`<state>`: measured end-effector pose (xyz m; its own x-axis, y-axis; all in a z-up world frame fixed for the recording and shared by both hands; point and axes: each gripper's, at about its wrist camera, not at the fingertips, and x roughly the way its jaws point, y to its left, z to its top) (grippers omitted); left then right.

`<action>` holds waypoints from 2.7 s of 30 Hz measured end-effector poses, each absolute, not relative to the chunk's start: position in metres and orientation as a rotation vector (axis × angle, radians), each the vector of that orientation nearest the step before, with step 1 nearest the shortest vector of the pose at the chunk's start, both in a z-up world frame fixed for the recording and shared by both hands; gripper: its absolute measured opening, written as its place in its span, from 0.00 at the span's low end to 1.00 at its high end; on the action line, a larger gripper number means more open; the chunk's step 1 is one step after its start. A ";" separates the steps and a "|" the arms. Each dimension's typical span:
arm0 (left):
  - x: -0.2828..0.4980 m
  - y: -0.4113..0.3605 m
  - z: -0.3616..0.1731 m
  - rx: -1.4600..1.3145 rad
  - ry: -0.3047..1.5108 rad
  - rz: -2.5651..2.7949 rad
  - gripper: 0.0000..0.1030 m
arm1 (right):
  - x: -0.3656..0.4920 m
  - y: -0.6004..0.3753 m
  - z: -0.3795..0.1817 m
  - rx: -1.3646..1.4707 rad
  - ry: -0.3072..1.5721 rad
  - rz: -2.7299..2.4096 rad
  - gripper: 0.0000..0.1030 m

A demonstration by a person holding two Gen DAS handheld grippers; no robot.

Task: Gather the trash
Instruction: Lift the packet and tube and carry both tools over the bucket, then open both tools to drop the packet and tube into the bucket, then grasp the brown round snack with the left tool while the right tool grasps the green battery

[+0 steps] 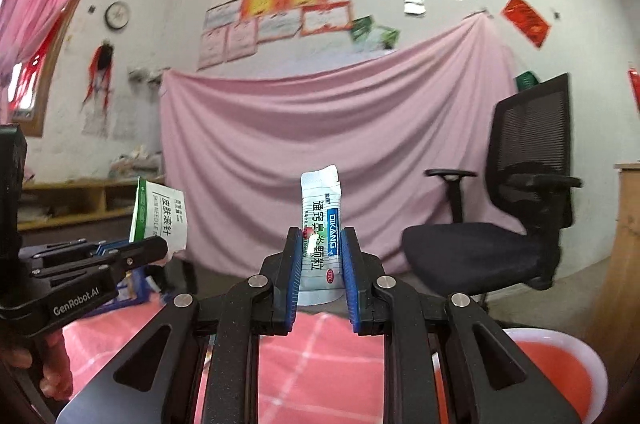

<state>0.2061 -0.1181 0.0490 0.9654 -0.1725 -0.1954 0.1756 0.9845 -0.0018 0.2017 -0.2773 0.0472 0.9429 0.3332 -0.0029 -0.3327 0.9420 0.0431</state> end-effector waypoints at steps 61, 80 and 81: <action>0.275 -0.210 0.031 -0.119 0.514 -0.377 0.45 | 0.226 -0.404 0.019 0.279 0.298 0.009 0.53; 0.211 -0.078 0.049 -0.170 0.253 -0.036 0.99 | 0.216 -0.315 0.049 0.171 0.085 0.195 1.00; 0.209 -0.074 0.048 -0.166 0.245 -0.027 0.99 | 0.216 -0.308 0.050 0.164 0.075 0.213 1.00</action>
<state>0.2088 -0.0740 0.0483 0.9699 -0.0471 -0.2390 0.0067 0.9859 -0.1673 0.2156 -0.3083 0.0499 0.9747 0.2162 -0.0566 -0.2040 0.9641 0.1699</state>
